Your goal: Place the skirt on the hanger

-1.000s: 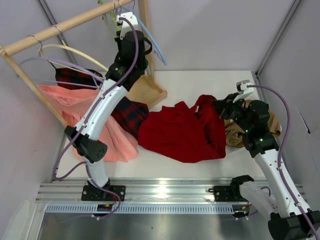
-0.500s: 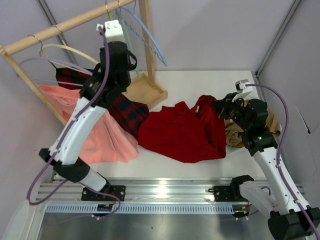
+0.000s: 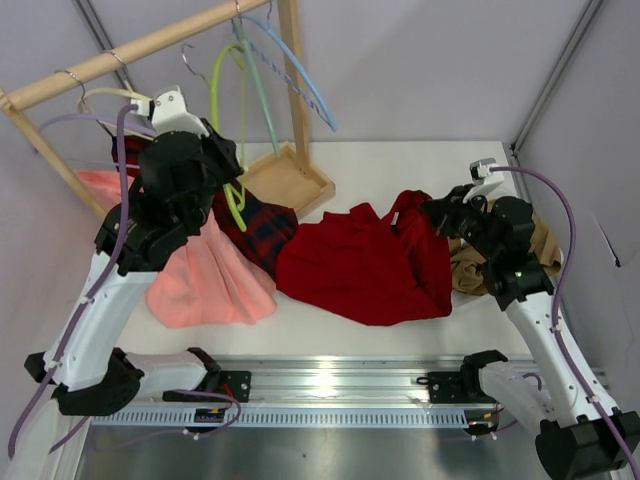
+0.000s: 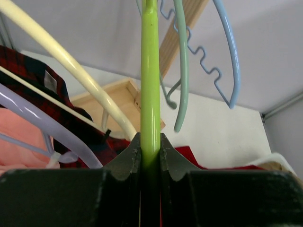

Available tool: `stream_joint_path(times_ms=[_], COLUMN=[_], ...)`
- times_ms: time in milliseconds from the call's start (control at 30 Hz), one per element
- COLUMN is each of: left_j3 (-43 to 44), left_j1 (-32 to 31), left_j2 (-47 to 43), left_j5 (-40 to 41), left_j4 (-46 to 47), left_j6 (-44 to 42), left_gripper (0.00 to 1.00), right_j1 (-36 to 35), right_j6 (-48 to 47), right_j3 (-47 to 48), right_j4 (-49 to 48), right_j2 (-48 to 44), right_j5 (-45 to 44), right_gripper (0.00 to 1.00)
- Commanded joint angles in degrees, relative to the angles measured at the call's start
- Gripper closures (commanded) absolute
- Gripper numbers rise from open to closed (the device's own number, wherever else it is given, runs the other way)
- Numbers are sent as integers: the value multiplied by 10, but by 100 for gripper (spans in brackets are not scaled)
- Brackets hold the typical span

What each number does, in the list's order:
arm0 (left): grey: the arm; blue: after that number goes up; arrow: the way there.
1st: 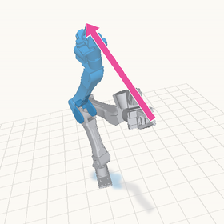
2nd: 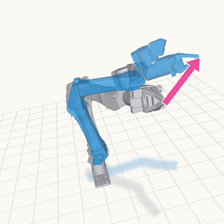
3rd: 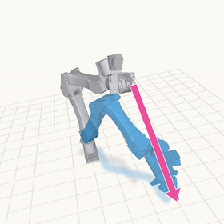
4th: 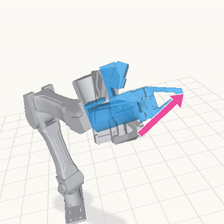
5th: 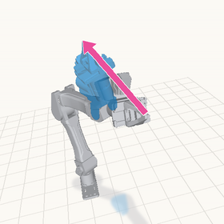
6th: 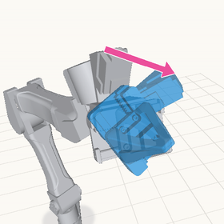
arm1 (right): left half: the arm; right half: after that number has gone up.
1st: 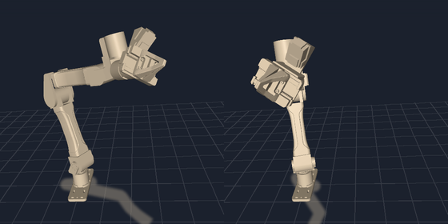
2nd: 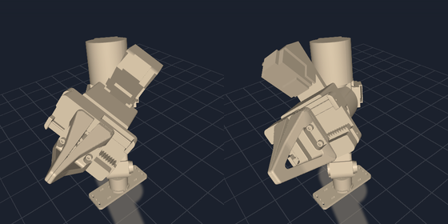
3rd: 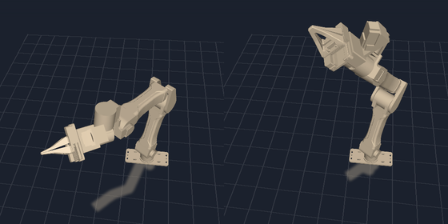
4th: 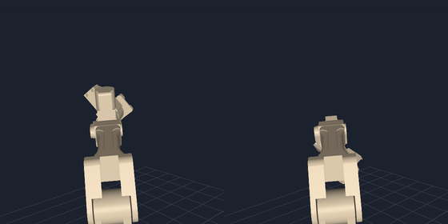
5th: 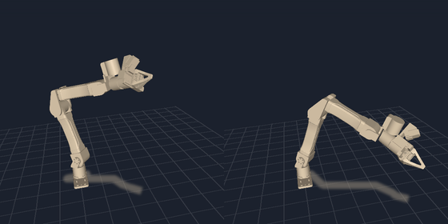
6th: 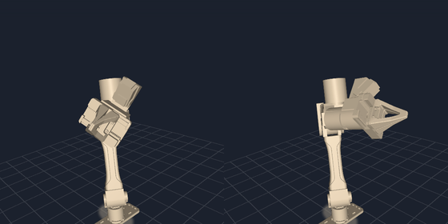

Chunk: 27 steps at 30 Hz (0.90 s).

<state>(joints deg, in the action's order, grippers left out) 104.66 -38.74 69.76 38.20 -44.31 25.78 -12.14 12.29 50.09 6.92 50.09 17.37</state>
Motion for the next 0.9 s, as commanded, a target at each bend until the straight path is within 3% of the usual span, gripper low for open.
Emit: stream_joint_path(times_ms=[0, 500, 700, 867], left_j3=[-25, -31, -23, -5], left_j1=[-11, -15, -15, -15], left_j2=[-35, -194, -242, -248], left_j5=[-34, -116, -94, -226], left_j4=[-2, -125, -149, -125], left_j6=[39, -19, -43, -94], left_gripper=[100, 100, 100, 100], right_j1=[2, -5, -24, -39], right_j6=[2, 11, 5, -5], right_j3=[4, 10, 27, 33], right_j4=[-31, -80, -82, -97], right_j2=[-12, 41, 61, 68], right_j5=[-7, -34, -51, -52], right_gripper=[100, 100, 100, 100])
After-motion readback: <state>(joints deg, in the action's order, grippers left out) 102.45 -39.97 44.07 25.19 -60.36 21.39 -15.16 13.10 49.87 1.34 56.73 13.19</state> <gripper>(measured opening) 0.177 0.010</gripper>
